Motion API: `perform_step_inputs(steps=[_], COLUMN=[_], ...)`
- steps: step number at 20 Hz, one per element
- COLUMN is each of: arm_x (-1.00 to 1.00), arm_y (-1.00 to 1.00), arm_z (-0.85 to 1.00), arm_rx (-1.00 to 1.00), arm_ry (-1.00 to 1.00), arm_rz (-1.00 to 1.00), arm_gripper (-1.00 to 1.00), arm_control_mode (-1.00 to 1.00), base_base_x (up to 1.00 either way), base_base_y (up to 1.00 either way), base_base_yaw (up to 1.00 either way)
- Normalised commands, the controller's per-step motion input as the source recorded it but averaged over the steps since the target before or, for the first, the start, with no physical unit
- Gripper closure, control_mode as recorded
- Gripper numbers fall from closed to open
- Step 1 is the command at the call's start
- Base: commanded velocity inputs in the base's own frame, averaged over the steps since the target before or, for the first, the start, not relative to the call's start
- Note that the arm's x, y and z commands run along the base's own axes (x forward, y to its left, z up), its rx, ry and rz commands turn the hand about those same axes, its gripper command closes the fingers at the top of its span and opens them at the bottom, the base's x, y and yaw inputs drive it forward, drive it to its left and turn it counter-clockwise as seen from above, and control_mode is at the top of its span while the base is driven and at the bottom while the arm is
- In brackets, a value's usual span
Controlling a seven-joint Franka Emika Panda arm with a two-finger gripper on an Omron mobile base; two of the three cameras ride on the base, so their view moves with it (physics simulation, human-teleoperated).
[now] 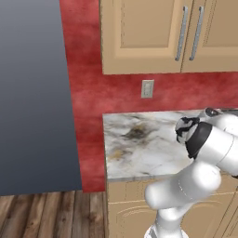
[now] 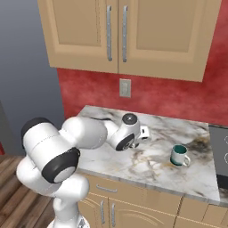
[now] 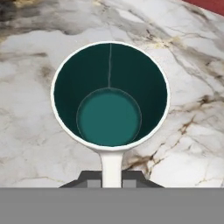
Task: Clear the mugs and bowl far away from the sink.
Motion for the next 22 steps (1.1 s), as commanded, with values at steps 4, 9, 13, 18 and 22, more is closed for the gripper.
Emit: perform_step_inputs(steps=[4,9,13,18,22], arm_x=[0.0,0.0,0.0,0.0,0.0], arm_y=[0.08,0.1,0.06,0.0,0.0], arm_z=[-0.18,-0.15,-0.06,0.0,0.0], arm_rx=[-0.02,-0.03,-0.02,0.0,0.0], arm_ry=[0.04,0.05,0.01,0.0,0.0], arm_rz=[0.0,0.0,0.0,0.0,0.0], arm_gripper=[1.0,1.0,-1.0,-1.0,-1.0], arm_control_mode=[-1.0,-1.0,-1.0,-1.0,-1.0], base_base_x=[0.0,0.0,0.0,0.0,0.0], base_base_y=[0.0,0.0,0.0,0.0,0.0], base_base_yaw=[0.0,0.0,0.0,0.0,0.0])
